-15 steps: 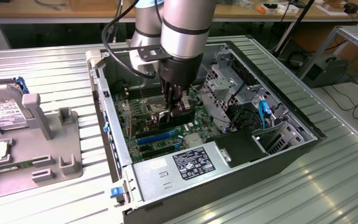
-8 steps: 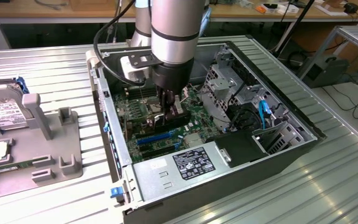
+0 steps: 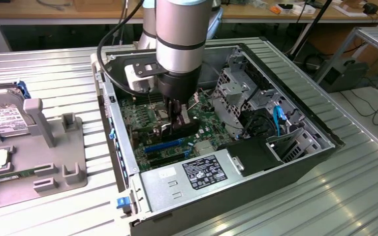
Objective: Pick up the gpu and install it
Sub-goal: 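Insert the gpu into the slot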
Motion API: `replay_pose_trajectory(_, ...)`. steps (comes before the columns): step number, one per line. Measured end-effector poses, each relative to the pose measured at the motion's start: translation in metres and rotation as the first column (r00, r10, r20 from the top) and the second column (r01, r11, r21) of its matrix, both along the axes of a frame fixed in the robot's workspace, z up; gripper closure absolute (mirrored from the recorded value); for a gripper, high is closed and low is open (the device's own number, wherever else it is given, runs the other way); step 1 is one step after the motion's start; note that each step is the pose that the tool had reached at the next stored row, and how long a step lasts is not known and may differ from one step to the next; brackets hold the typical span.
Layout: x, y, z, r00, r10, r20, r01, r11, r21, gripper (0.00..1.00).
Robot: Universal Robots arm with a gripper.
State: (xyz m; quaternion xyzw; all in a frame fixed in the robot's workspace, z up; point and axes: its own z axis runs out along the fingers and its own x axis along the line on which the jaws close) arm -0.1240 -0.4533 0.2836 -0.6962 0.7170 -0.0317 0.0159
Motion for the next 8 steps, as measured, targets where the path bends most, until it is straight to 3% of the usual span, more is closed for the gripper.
replay_pose_trajectory(4,-0.0032,0.0000,-0.0032,1.0000,-0.002,0.0095,0.002,1.0000,-0.0001,0.73)
replay_pose_trajectory(8,-0.0070,0.0000,-0.0065,0.9999,-0.004,0.0109,0.004,1.0000,-0.0021,0.73)
